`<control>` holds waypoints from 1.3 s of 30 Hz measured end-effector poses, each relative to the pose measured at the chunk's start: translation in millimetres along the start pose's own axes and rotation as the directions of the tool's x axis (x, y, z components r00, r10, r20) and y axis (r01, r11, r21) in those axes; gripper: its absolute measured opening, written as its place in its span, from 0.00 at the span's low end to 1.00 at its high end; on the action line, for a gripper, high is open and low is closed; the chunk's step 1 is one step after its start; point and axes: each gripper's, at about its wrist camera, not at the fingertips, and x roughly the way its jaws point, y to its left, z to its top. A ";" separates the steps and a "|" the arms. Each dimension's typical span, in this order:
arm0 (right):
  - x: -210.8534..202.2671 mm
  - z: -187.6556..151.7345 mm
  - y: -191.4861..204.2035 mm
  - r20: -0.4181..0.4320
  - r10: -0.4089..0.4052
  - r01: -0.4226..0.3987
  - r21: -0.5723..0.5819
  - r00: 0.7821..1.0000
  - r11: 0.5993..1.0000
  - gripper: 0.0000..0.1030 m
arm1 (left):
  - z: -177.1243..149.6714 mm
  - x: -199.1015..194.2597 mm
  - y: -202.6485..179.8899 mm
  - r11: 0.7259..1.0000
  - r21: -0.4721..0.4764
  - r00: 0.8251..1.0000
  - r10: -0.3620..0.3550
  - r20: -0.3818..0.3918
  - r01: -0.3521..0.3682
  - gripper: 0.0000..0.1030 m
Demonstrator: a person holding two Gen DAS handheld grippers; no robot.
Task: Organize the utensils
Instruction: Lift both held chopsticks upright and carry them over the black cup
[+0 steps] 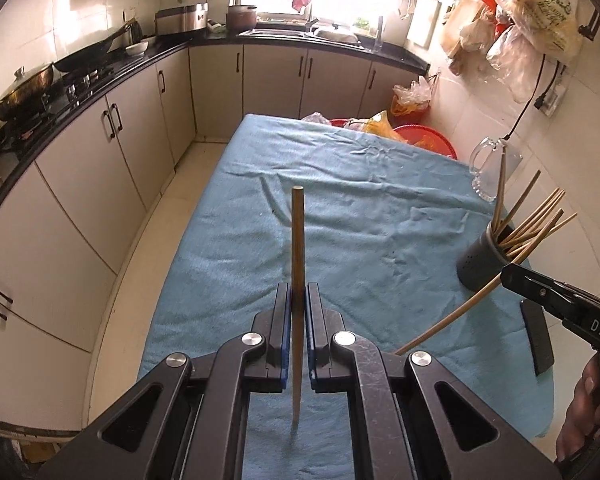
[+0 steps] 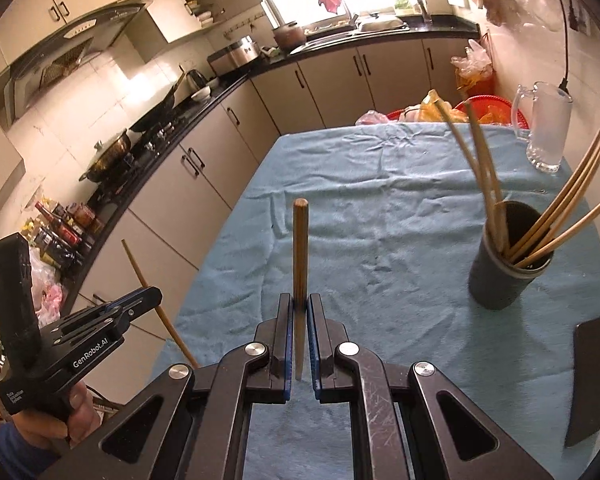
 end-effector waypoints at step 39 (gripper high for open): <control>-106.7 -5.7 -52.7 0.184 -0.077 0.053 0.129 0.980 0.990 0.07 | 40.3 -36.8 -53.4 0.992 0.094 0.991 -0.098 0.093 0.089 0.06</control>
